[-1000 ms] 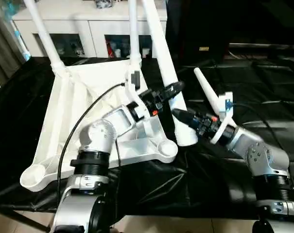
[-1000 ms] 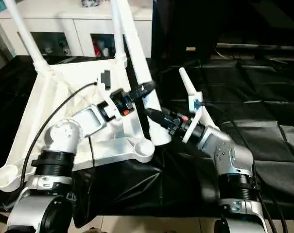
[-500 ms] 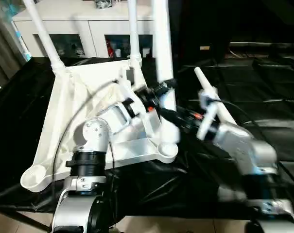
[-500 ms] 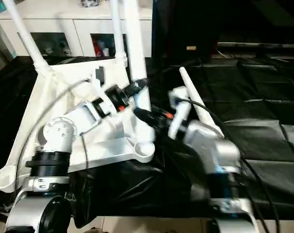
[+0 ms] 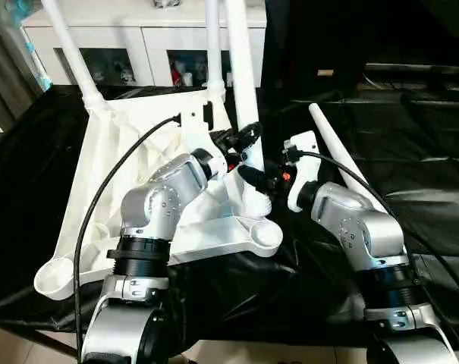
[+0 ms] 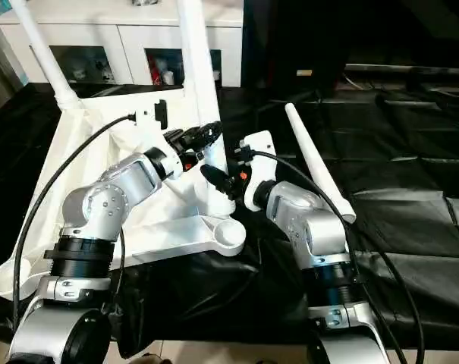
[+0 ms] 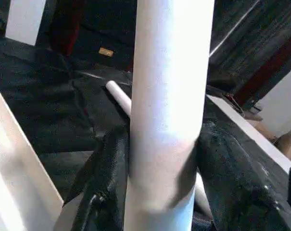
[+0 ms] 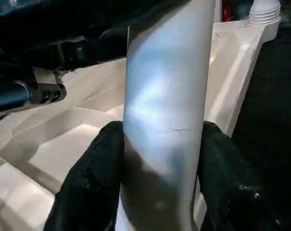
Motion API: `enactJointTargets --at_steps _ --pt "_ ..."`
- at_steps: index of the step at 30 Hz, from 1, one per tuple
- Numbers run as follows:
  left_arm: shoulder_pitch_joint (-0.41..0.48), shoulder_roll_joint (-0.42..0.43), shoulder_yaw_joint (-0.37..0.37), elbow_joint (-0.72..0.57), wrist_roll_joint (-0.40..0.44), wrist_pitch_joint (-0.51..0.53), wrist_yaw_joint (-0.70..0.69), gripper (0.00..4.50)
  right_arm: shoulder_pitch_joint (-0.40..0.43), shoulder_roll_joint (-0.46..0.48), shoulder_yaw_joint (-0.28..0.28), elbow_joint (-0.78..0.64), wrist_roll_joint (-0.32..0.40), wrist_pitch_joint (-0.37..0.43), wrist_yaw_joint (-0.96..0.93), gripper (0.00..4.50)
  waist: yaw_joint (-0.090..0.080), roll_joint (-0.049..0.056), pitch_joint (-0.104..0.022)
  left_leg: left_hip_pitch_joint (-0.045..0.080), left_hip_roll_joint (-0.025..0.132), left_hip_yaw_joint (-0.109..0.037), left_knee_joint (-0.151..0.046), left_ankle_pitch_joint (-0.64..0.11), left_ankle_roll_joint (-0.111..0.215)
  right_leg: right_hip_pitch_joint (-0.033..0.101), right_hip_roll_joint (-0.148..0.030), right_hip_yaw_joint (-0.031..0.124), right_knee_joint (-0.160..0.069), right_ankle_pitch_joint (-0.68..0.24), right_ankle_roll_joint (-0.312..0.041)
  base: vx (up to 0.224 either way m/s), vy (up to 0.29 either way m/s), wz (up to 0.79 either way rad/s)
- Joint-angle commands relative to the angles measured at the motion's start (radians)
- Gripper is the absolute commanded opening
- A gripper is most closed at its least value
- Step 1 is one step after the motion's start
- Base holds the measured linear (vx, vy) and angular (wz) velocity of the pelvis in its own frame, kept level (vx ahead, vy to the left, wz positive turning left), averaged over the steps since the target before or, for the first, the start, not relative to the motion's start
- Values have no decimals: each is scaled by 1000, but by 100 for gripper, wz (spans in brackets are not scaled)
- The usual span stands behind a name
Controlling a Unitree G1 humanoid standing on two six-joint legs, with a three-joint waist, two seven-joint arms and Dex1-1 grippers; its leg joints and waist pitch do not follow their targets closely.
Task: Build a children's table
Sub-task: Pick table leg
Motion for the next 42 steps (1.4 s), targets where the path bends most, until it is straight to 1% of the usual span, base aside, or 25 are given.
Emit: enactJointTargets --at_steps 1,5,10,11,13,14,15,16,17,18,20,21,22,23,24,26,27,28,29,30,31,33,37,39,42 --pt "8 -11 -13 -3 4 11 31 190 -22 6 59 -45 -28 -14 -1 187 -1 -18 -78 8 7 4 -62 -146 36 65 -42 34 -69 -248 -164 0 0 0" --pt "9 -8 4 -4 -7 6 23 190 -22 4 70 -53 -35 -15 0 187 -2 -22 -77 10 8 3 -64 -164 27 62 -40 33 -73 -288 -143 0 0 0" --pt "9 -2 13 -17 -30 -9 -25 190 -26 2 83 -57 -41 -18 4 187 -3 -18 -79 10 7 4 -62 -146 30 62 -39 35 -67 -241 -156 0 0 0" --pt "8 1 16 -17 -37 -12 -39 190 -30 1 85 -60 -43 -20 2 187 -3 -12 -80 10 7 4 -61 -143 30 62 -39 35 -66 -236 -157 0 0 0" --pt "6 0 22 -13 -44 -18 -48 190 -32 -4 86 -63 -48 -26 1 187 -6 -16 -80 11 6 4 -60 -144 32 62 -39 35 -67 -234 -157 0 0 0" --pt "4 1 26 -10 -50 -22 -54 190 -33 -7 86 -65 -52 -30 0 187 -6 -10 -81 11 6 4 -59 -140 31 62 -38 34 -68 -224 -158 0 0 0" --pt "4 0 29 -8 -53 -24 -56 190 -33 -8 85 -67 -56 -33 1 187 -6 -13 -81 11 6 4 -60 -141 32 64 -37 34 -66 -216 -161 0 0 0" --pt "-2 1 39 5 -60 -29 -59 190 -37 -6 69 -61 -52 -35 -7 222 -4 8 -81 12 6 2 -59 -147 28 62 -38 34 -64 -216 -165 0 0 0" --pt "-2 1 39 5 -60 -29 -59 190 -37 -6 69 -61 -52 -35 -7 243 -8 0 -80 12 5 4 -59 -154 29 61 -36 33 -70 -217 -163 0 0 0" --pt "-20 9 59 33 -75 -37 -79 190 -43 -6 34 -62 -28 -25 -7 257 -8 4 -82 12 4 2 -60 -160 27 65 -36 32 -66 -212 -167 0 0 0" --pt "-25 11 64 40 -79 -39 -84 189 -44 -6 26 -62 -21 -23 -7 271 -10 1 -82 13 3 2 -60 -170 24 65 -34 32 -68 -211 -168 0 0 0" --pt "-36 25 65 51 -84 -43 -116 189 -45 -13 10 -73 1 -16 10 271 -10 6 -82 14 4 1 -60 -171 22 65 -34 32 -66 -208 -169 0 0 0" --pt "-47 49 60 63 -91 -38 -170 189 -43 -27 -10 -90 47 9 55 285 -12 1 -83 15 4 1 -61 -173 28 67 -33 32 -68 -205 -166 0 0 0" --pt "-50 54 59 66 -92 -36 -183 189 -43 -31 -15 -94 57 15 66 303 -10 1 -84 16 2 1 -60 -169 32 67 -33 32 -66 -199 -168 0 0 0" --pt "-61 89 44 81 -97 -23 -260 189 -38 -61 -31 -115 110 49 133 303 -9 6 -82 15 4 1 -61 -167 35 67 -33 32 -65 -188 -176 0 0 0" --pt "-64 103 36 85 -98 -16 -289 189 -35 -76 -32 -122 125 62 160 304 -8 5 -84 15 6 0 -60 -157 41 68 -33 33 -60 -160 -186 0 0 0" --pt "-66 125 23 88 -98 -5 -330 189 -29 -105 -25 -138 141 89 197 304 -7 8 -85 16 6 0 -59 -153 40 69 -34 32 -57 -145 -198 0 0 0" --pt "-67 128 21 90 -98 -4 -336 189 -29 -109 -25 -139 144 92 202 304 -7 6 -85 16 6 1 -58 -150 42 71 -34 32 -56 -136 -206 0 0 0" --pt "-74 145 12 100 -98 2 -366 188 -28 -131 -26 -145 157 111 226 304 -6 12 -84 16 5 0 -58 -150 41 71 -35 32 -56 -136 -211 0 0 0" --pt "-79 154 6 106 -100 8 -388 188 -29 -142 -29 -145 163 120 237 304 -7 8 -84 15 5 1 -57 -153 41 72 -35 32 -57 -136 -214 0 0 0" --pt "-85 182 -16 108 -111 25 -460 188 -34 -169 -39 -144 184 142 269 304 -7 12 -84 16 4 2 -57 -157 39 71 -35 31 -58 -149 -216 0 0 0" --pt "-88 200 -36 104 -123 36 -530 188 -39 -188 -48 -139 203 158 293 304 -6 10 -84 17 4 2 -57 -166 41 72 -35 32 -59 -172 -214 0 0 0" --pt "-68 219 -57 41 -189 69 -665 188 -33 -221 -33 -145 225 190 334 304 -5 11 -85 15 8 3 -56 -159 37 72 -36 31 -56 -157 -235 0 0 0" --pt "-59 214 -53 12 -214 83 -677 188 -14 -243 8 -175 225 212 360 287 -6 13 -84 16 7 3 -55 -161 39 72 -35 31 -55 -147 -241 0 0 0" --pt "-62 216 -56 18 -211 80 -685 188 -15 -246 25 -173 219 228 361 267 -8 9 -83 15 5 4 -54 -165 41 72 -35 31 -59 -177 -233 0 0 0"
